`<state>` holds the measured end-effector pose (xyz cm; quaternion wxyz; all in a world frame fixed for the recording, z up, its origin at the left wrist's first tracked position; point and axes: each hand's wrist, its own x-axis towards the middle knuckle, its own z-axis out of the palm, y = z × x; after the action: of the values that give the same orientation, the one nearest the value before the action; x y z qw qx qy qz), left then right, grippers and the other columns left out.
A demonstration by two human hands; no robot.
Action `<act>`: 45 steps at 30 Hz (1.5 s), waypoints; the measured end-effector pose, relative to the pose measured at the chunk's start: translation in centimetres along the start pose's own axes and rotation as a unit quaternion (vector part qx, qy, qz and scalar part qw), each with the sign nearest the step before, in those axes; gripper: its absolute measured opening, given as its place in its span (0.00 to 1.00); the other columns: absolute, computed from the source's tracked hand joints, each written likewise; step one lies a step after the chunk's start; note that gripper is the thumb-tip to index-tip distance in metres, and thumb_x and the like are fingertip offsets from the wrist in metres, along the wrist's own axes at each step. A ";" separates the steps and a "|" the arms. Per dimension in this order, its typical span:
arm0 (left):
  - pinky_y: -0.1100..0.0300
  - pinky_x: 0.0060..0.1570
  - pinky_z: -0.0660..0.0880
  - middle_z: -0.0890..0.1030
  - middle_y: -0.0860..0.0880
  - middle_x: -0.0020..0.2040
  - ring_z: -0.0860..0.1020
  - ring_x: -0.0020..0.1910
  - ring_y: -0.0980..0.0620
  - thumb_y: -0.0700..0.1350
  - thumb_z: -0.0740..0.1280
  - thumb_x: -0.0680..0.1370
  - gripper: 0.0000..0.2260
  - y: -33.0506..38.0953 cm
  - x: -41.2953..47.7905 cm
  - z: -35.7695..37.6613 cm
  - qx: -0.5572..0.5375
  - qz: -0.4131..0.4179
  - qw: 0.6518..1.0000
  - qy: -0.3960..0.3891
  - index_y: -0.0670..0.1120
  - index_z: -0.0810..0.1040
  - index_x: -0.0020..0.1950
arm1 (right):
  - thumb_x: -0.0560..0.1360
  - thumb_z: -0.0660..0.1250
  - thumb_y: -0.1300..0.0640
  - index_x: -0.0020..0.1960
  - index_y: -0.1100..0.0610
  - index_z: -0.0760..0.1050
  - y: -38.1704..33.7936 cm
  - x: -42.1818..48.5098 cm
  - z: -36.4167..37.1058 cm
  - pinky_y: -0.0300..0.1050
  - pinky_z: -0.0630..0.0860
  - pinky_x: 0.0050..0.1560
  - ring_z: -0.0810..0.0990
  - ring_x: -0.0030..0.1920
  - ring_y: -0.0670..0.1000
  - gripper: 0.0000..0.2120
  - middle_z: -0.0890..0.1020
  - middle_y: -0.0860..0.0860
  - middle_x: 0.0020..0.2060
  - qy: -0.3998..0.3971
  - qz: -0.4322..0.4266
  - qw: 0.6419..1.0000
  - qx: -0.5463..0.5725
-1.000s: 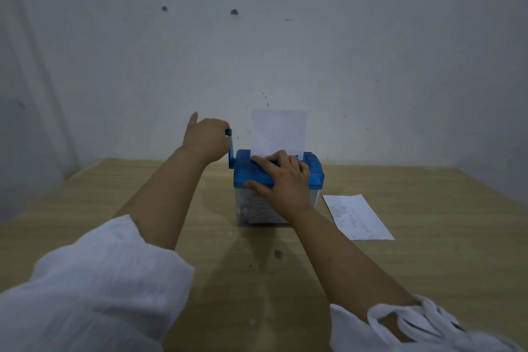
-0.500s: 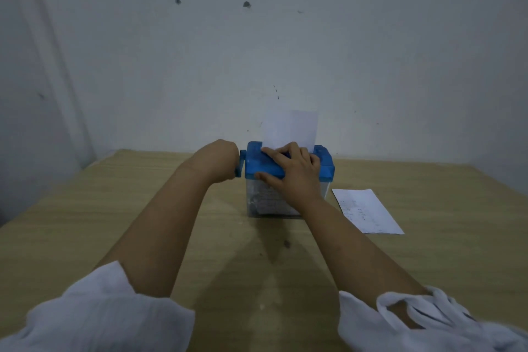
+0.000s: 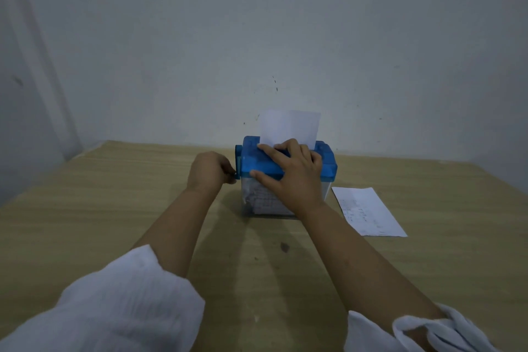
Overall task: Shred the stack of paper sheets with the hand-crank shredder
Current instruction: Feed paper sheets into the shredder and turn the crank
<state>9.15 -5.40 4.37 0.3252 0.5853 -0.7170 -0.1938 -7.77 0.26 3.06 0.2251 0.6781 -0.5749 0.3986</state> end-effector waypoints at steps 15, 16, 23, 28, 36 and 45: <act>0.48 0.69 0.58 0.58 0.36 0.75 0.62 0.72 0.38 0.46 0.57 0.81 0.26 2.1 1.3 0.2 -0.497 -0.349 0.790 -0.084 0.36 0.55 0.75 | 0.70 0.56 0.33 0.62 0.44 0.75 -0.1 0.0 -0.2 0.43 0.56 0.53 0.73 0.50 0.49 0.27 0.75 0.48 0.50 -0.014 0.007 1.000 -0.007; 0.47 0.72 0.51 0.56 0.35 0.75 0.59 0.73 0.37 0.53 0.57 0.81 0.31 2.6 1.1 0.0 -0.530 -0.367 0.753 -0.131 0.37 0.50 0.76 | 0.70 0.56 0.32 0.62 0.44 0.75 -0.2 0.0 -0.2 0.43 0.56 0.53 0.73 0.50 0.49 0.27 0.75 0.48 0.50 -0.016 0.009 1.000 -0.006; 0.43 0.71 0.57 0.70 0.40 0.67 0.69 0.66 0.40 0.56 0.66 0.76 0.30 7.6 1.5 -0.7 -0.451 -0.344 0.811 -0.144 0.37 0.65 0.68 | 0.70 0.61 0.35 0.63 0.45 0.75 -0.4 0.1 -0.4 0.45 0.57 0.55 0.73 0.53 0.51 0.26 0.75 0.49 0.51 -0.039 0.021 0.999 0.011; 0.45 0.67 0.59 0.74 0.41 0.62 0.73 0.60 0.40 0.48 0.65 0.78 0.17 7.9 1.7 -0.7 -0.450 -0.341 0.813 -0.141 0.38 0.68 0.59 | 0.70 0.59 0.34 0.63 0.45 0.75 -0.3 0.0 -0.3 0.47 0.61 0.55 0.73 0.52 0.51 0.26 0.75 0.49 0.51 -0.032 0.030 0.999 0.015; 0.47 0.52 0.73 0.74 0.43 0.40 0.73 0.35 0.43 0.43 0.66 0.78 0.09 7.1 2.3 -0.3 -0.488 -0.295 0.813 -0.116 0.37 0.73 0.44 | 0.69 0.55 0.33 0.63 0.44 0.75 -0.3 0.1 -0.3 0.44 0.55 0.54 0.72 0.52 0.50 0.28 0.75 0.49 0.51 -0.028 0.024 0.999 0.024; 0.50 0.38 0.76 0.79 0.43 0.48 0.78 0.42 0.45 0.39 0.67 0.77 0.07 6.8 2.4 0.3 -0.529 -0.274 0.801 -0.058 0.40 0.77 0.53 | 0.70 0.56 0.33 0.62 0.44 0.76 -0.3 0.1 -0.1 0.43 0.56 0.54 0.73 0.51 0.50 0.27 0.75 0.48 0.50 -0.026 0.026 0.999 0.021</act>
<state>3.86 -6.16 9.16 0.4756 0.4823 -0.3299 -0.6575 -7.50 0.40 3.26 0.1851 0.6779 -0.5896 0.3982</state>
